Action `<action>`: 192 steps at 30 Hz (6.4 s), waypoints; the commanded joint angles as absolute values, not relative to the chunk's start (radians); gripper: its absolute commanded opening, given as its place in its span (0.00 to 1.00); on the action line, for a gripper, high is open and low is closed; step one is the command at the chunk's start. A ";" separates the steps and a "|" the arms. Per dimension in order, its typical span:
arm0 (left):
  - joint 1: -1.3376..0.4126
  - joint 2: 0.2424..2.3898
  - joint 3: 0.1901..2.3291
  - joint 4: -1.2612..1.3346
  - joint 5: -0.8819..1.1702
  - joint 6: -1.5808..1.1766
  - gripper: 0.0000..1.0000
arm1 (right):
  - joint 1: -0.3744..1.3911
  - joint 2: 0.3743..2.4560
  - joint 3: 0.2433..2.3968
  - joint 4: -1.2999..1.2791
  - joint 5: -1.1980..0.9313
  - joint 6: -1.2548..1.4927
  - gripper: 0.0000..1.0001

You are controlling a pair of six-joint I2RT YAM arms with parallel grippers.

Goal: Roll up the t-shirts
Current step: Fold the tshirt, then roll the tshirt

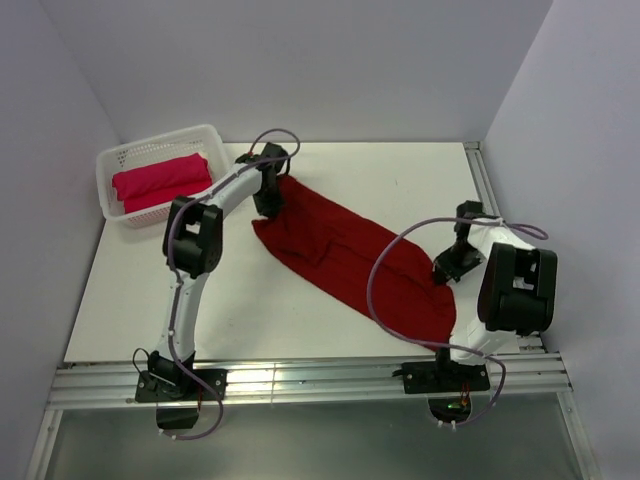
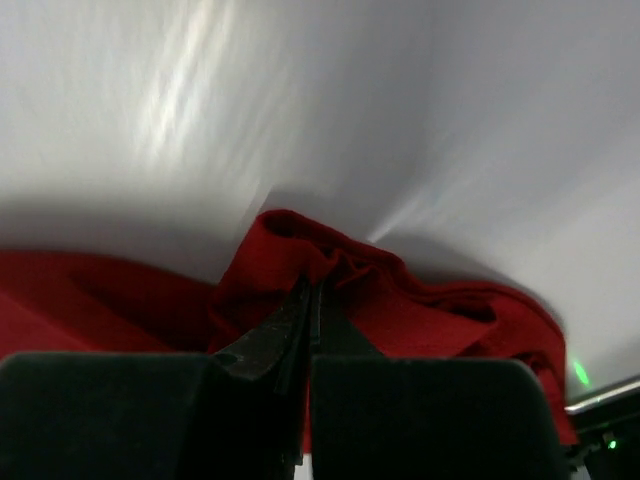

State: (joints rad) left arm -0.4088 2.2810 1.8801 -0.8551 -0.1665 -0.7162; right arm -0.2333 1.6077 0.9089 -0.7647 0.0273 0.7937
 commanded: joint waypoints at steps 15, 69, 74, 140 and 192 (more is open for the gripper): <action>-0.331 2.660 2.450 -0.485 0.023 -0.583 0.00 | 0.520 1.293 0.620 -0.874 -0.251 1.189 0.00; -0.308 2.207 1.606 -0.262 0.282 -0.769 0.72 | 0.164 2.313 1.769 -0.548 -0.370 0.630 0.29; -0.301 2.292 1.718 -0.278 0.253 -0.775 0.35 | 0.158 2.338 1.793 -0.520 -0.379 0.707 0.04; -0.591 1.155 0.564 -0.500 0.134 -0.946 0.76 | 0.664 1.150 0.413 -0.292 -0.270 1.149 0.47; -0.689 1.270 0.801 -0.695 0.219 -1.048 0.00 | 0.535 1.154 0.696 -0.724 -0.347 0.957 0.00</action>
State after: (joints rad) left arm -0.6949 1.2621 0.7525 -0.6590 0.2375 -1.0420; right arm 0.5659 1.1500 0.6525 -0.6960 -0.3374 0.9928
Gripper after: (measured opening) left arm 0.027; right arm 0.021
